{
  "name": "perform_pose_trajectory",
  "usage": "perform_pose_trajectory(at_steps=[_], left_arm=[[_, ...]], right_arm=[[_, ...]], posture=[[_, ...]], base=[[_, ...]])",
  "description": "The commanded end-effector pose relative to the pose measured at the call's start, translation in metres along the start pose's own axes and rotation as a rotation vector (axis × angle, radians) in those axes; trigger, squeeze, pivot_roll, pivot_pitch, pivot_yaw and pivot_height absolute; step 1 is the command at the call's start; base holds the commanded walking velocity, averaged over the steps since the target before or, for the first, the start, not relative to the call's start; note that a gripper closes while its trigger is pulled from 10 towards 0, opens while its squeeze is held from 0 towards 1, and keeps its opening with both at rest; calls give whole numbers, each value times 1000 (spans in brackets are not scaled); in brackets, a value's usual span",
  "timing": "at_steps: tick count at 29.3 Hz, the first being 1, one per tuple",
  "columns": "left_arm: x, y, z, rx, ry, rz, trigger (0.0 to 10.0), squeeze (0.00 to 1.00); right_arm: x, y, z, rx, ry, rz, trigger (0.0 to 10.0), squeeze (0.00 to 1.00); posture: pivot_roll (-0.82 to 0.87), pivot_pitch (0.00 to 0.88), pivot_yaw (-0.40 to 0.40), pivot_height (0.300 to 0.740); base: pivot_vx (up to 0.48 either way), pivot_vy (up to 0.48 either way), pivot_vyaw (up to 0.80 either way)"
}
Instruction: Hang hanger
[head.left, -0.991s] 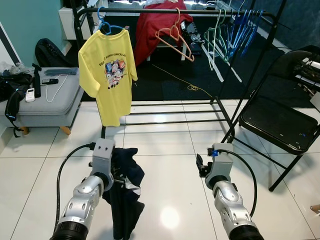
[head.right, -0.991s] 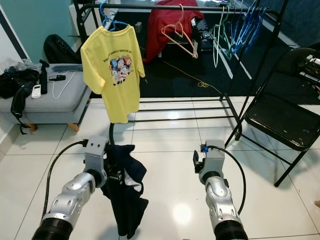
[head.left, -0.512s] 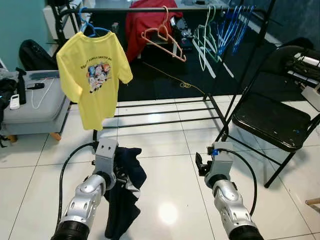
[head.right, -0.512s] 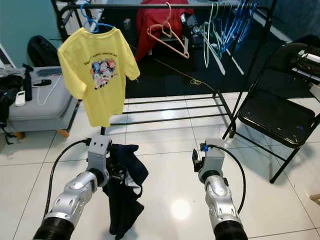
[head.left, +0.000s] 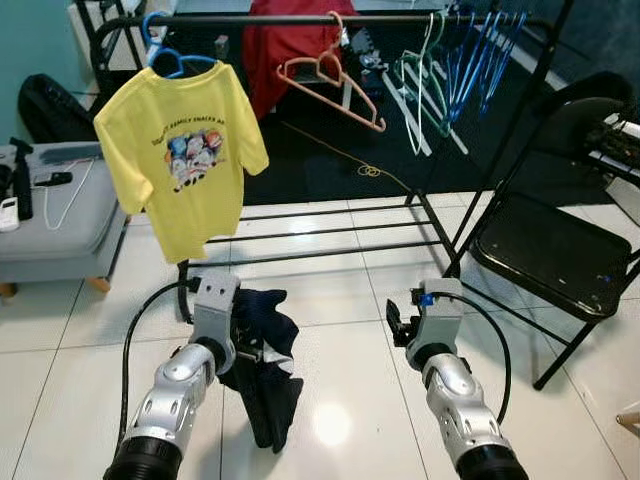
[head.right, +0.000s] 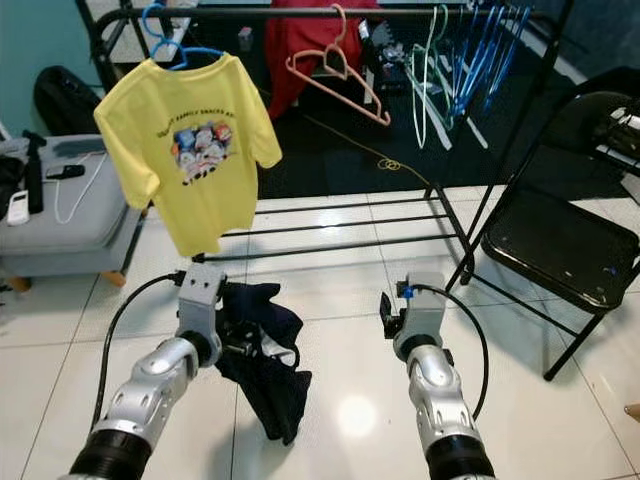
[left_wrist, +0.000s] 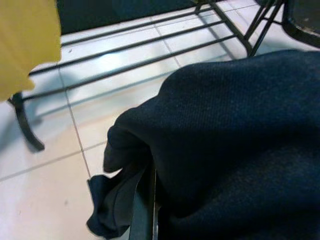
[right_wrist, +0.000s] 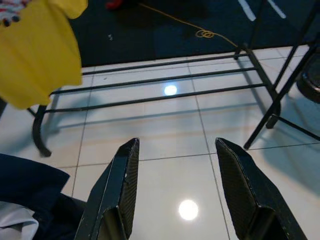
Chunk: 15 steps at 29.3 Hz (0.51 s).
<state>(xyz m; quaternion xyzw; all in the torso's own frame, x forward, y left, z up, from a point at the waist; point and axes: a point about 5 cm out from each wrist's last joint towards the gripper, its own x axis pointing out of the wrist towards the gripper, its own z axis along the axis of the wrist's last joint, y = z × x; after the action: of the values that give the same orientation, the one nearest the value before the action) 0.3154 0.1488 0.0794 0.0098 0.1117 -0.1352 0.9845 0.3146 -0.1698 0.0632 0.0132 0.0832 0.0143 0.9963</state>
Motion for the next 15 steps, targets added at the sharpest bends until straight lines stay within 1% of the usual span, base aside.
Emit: perform_pose_trajectory(at_steps=[1,15], left_arm=[[0,-2,3,0,-24,-11,10000,0],[2,-1,6,5,-33,-14,10000,0]], right_arm=[[0,1,-4,14,18,2,10000,0],[1,4,-2,19,15,14,10000,0]], posture=[[-65,75,-11,740],[-63,68,-16,740]], base=[[360,0,0],[355,0,0]])
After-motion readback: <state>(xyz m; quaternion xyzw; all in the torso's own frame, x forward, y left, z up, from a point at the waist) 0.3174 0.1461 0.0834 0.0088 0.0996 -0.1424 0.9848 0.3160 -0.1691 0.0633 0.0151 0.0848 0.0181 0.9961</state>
